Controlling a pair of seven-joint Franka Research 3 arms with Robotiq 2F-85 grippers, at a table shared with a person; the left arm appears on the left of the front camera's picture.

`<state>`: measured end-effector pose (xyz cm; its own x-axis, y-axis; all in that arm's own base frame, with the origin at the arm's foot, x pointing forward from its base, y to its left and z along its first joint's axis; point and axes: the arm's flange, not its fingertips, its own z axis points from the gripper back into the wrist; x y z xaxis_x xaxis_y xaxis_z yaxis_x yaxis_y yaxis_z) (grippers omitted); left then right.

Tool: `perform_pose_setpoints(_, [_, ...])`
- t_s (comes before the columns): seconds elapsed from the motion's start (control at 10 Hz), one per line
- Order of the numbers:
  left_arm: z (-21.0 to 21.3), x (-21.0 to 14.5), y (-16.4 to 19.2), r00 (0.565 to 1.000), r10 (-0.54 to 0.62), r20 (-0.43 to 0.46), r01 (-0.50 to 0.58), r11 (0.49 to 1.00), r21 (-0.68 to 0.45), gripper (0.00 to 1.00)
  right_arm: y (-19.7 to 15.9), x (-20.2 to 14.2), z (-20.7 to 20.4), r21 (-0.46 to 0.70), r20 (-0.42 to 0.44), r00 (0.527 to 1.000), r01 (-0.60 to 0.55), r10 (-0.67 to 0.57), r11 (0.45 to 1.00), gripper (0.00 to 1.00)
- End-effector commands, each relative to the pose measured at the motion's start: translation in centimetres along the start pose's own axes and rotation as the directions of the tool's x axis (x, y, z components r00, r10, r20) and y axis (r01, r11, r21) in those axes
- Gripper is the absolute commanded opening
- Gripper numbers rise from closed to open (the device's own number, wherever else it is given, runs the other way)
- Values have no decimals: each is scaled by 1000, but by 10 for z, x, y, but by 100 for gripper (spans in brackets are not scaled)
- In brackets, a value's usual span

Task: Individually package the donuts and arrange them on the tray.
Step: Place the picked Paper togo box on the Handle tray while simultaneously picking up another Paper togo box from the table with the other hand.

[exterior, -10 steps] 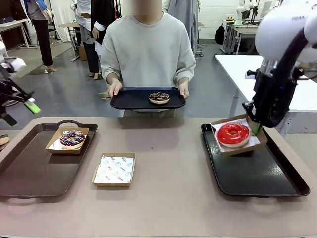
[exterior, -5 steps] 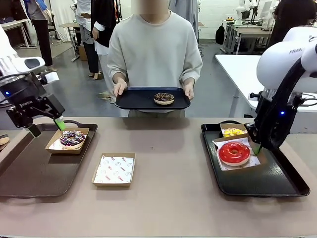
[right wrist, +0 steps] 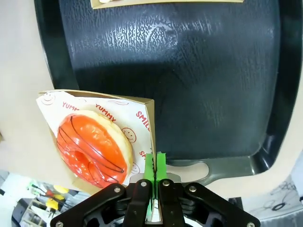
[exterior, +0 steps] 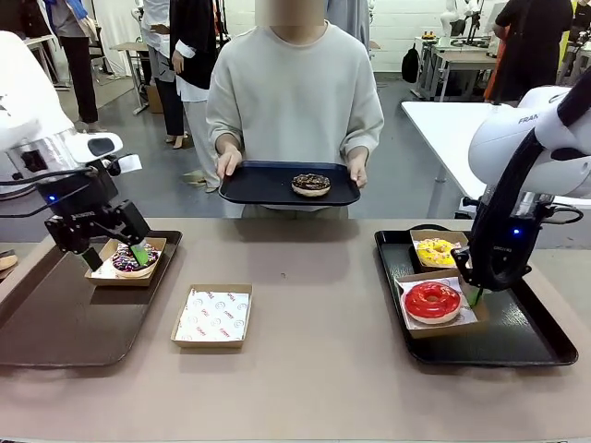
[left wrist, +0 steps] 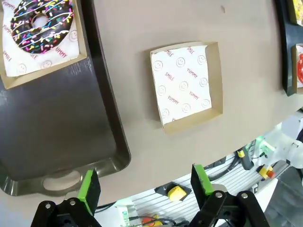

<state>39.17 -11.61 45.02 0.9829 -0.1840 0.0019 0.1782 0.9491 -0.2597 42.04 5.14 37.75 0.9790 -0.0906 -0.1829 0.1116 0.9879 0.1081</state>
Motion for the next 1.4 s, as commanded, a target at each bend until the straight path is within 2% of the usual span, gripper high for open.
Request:
perform_pose_setpoints(0.0, [-17,9,-11,999,18,27,-20,997,69,100,0,6,-1,40,7,1000,21,-21,999,2])
perform_pose_setpoints(0.3, [-47,21,-30,998,-10,58,1,988,152,100,0,2,-3,7,-3,1000,5,-5,1000,2])
perform_pose_setpoints(0.6, [-86,35,-46,999,-15,52,3,974,227,100,0,2,-3,7,-3,1000,5,-5,1000,2])
perform_pose_setpoints(0.9, [-116,40,-56,1000,0,30,-7,977,215,100,0,2,-3,7,-3,1000,5,-5,1000,2])
perform_pose_setpoints(1.3, [-115,35,-51,1000,-21,13,18,980,198,100,0,2,-3,7,-3,1000,5,-5,1000,2])
